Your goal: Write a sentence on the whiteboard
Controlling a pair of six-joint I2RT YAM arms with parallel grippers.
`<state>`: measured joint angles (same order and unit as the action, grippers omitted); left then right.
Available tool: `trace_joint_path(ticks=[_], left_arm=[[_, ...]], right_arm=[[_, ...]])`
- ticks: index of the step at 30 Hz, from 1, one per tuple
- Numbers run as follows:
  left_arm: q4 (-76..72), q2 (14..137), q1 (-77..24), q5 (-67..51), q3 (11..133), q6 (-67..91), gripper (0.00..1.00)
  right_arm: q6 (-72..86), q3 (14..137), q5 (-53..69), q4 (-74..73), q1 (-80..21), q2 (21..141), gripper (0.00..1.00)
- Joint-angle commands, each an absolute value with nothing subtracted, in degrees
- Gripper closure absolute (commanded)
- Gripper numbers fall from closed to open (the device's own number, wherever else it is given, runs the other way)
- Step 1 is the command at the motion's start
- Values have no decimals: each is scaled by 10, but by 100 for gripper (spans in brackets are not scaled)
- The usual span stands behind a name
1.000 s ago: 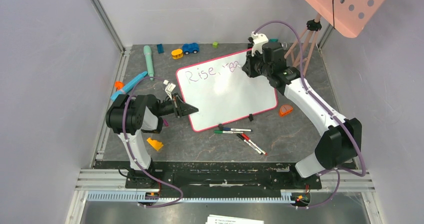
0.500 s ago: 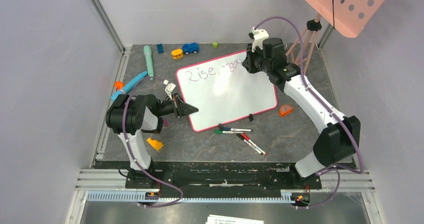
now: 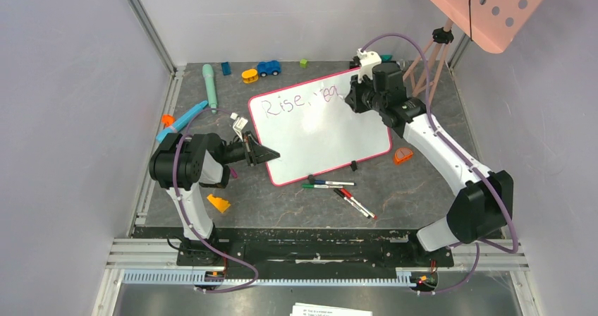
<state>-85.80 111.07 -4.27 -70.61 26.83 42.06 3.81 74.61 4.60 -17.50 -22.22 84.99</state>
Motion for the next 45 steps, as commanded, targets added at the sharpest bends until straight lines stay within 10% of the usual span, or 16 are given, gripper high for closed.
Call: trace_joint_path(ticks=[1, 45], left_arm=[[-892, 1111, -55, -751, 260, 367, 96], [-893, 1109, -55, -751, 259, 367, 96]], right_arm=[[33, 747, 25, -179, -216, 834, 100], [26, 832, 44, -191, -199, 884, 100]])
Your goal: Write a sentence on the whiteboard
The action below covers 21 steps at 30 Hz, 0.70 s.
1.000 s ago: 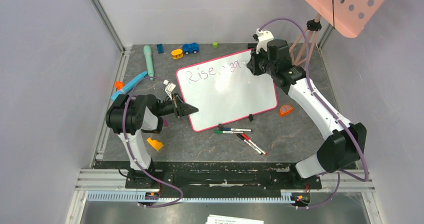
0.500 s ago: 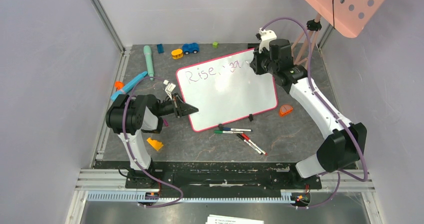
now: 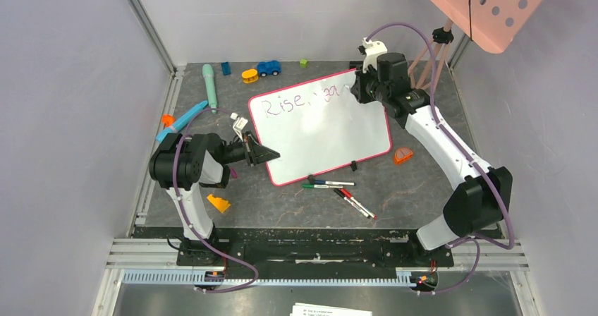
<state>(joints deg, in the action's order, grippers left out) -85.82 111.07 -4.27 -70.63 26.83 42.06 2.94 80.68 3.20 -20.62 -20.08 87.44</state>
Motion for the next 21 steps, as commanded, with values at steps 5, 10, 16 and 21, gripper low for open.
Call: trace_joint_path(ticks=[5, 10, 16, 21], left_arm=[[-892, 1109, -55, -751, 261, 368, 96], [-892, 1109, -55, -751, 261, 367, 96], [-892, 1110, -55, -750, 260, 367, 96], [-892, 1108, -55, -752, 259, 367, 96]], right_arm=[[29, 824, 59, -189, -199, 885, 100], [32, 809, 73, -190, -199, 877, 100], [29, 765, 73, -193, -198, 852, 100], [22, 762, 48, -207, -198, 844, 100]])
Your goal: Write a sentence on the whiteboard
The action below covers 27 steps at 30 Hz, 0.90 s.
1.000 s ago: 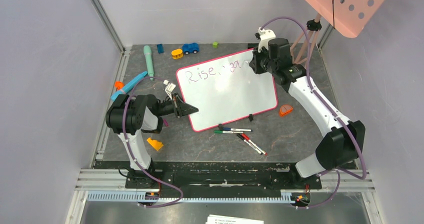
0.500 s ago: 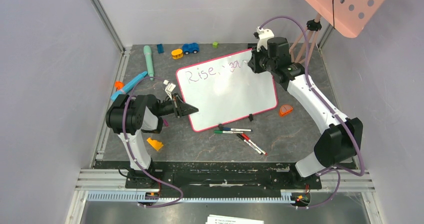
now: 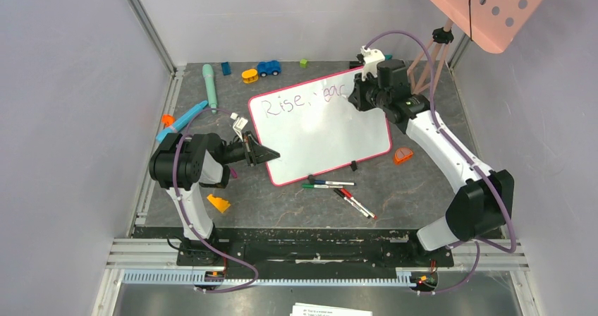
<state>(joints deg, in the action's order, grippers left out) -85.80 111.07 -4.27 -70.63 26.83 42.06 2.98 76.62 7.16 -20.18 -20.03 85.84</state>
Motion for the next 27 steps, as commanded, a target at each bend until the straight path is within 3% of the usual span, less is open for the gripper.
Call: trace_joint_path(ticks=[1, 27], left_arm=[[-892, 1109, -55, -752, 259, 367, 96], [-892, 1109, -56, -750, 259, 367, 97]], right_arm=[[20, 764, 39, -210, -198, 842, 100], [27, 855, 36, -180, -187, 863, 100]])
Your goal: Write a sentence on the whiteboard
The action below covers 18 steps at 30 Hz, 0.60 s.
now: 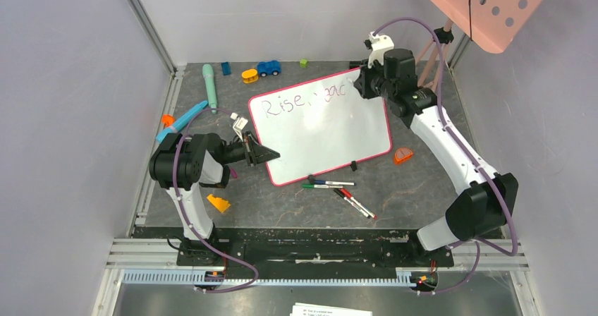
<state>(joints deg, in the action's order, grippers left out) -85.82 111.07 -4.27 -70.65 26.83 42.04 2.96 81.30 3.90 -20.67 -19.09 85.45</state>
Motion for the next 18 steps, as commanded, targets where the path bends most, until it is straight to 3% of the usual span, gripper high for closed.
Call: trace_joint_path(ticks=[1, 18], left_arm=[[-892, 1109, -56, -750, 259, 367, 97], [-892, 1108, -55, -751, 259, 366, 97]], right_arm=[[27, 858, 36, -178, -187, 866, 100], [25, 867, 37, -179, -184, 894, 100]])
